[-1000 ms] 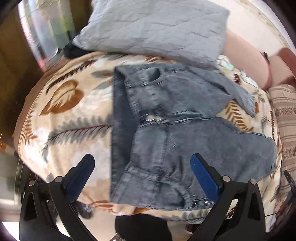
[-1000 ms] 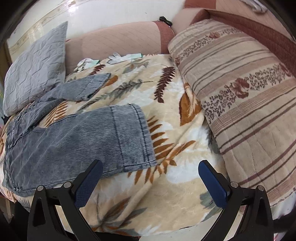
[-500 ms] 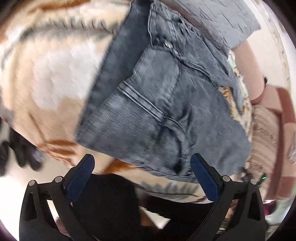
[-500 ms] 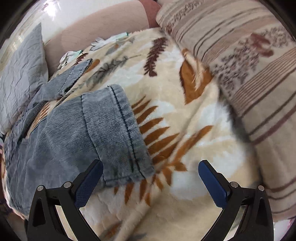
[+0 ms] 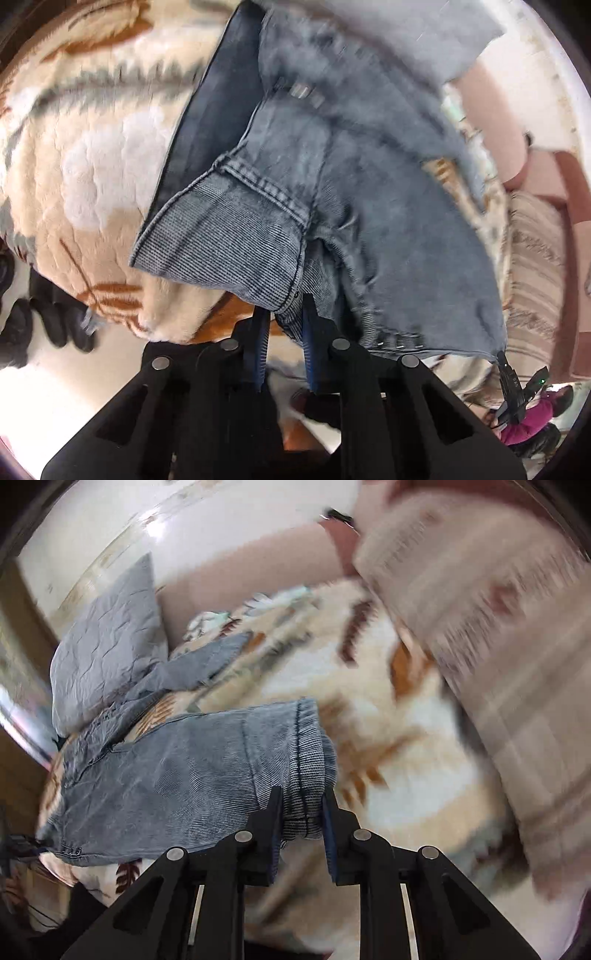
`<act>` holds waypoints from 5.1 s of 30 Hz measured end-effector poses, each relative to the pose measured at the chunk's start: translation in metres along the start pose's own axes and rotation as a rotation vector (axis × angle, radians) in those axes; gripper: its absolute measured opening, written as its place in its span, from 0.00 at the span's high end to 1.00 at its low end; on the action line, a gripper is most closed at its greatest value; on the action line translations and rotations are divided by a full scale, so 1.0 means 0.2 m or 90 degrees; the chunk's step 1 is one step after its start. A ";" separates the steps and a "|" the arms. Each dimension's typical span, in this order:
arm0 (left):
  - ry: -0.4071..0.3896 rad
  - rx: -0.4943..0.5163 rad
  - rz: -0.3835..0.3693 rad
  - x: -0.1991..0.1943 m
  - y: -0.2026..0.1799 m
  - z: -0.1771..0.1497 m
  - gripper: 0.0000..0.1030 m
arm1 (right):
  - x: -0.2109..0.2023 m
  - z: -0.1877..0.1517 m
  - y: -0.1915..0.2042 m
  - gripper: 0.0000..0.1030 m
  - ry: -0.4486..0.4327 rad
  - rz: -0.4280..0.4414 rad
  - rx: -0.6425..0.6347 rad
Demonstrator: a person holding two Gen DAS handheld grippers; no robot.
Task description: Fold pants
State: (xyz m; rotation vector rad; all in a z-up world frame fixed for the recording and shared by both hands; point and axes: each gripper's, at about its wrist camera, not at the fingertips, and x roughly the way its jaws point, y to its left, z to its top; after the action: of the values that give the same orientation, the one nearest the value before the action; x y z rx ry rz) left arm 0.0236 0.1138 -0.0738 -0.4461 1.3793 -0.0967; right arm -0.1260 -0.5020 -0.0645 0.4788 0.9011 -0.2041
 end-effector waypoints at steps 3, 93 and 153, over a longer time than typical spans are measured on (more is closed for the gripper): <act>0.037 -0.003 0.008 0.08 0.05 -0.03 0.85 | 0.13 -0.09 -0.06 0.70 0.070 -0.028 0.030; -0.046 -0.026 -0.022 0.22 -0.13 1.03 0.33 | 1.45 1.51 0.72 0.33 0.085 0.193 0.127; -0.078 0.074 0.008 0.23 -0.42 1.39 0.91 | 1.12 1.41 0.60 0.95 -0.014 -0.002 -0.133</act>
State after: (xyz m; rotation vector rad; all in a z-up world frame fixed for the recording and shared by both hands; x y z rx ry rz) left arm 0.3156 0.0906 -0.0529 -0.3404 1.2498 -0.1359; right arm 0.2524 -0.5265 -0.0575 0.2819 0.8912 -0.1157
